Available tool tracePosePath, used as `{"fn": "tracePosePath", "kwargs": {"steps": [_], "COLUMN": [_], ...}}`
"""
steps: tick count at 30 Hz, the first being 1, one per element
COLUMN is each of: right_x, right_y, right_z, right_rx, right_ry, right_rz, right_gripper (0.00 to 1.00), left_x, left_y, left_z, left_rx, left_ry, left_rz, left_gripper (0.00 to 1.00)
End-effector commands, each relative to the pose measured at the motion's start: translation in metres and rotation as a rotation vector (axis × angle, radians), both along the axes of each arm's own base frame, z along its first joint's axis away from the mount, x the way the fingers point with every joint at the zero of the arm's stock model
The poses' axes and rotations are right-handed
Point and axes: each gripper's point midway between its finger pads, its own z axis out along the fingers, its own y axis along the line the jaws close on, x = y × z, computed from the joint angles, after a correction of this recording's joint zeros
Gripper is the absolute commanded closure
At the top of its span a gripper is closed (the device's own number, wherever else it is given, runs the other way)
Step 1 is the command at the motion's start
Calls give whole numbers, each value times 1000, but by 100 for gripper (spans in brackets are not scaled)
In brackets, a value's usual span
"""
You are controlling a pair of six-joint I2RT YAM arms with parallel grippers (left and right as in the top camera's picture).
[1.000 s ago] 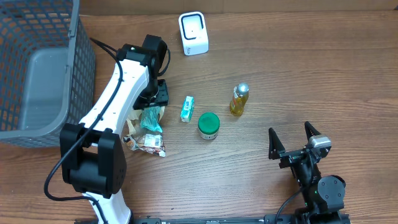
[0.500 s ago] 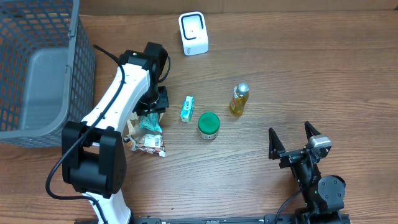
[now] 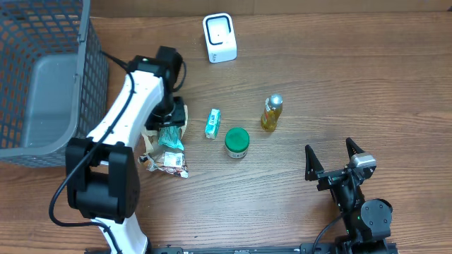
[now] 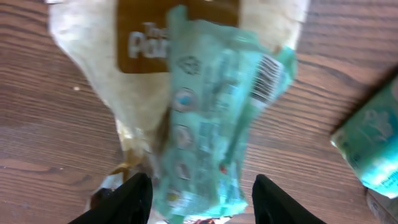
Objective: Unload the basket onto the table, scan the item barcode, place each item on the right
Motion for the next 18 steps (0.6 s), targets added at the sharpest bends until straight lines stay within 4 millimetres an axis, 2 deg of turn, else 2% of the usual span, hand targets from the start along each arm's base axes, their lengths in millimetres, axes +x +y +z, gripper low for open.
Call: {"fn": "tracePosePath", "kwargs": {"steps": [1,3,18], "right_x": [0,0,0], "right_y": [-2,-2,-2], "right_z": [-3,-3,-3], "right_rx": [-2,-2,-2], "right_ry": [0,0,0], "right_rz": [-9,-8,-8], "right_gripper": [0,0,0], "left_x": [6,4,1], "left_y": [4,6,7], "left_z": [5,5,5], "left_rx": [-29,-27,-22], "left_ry": [-7,2,12], "left_rz": [5,9,9], "left_gripper": [46,41,41]}}
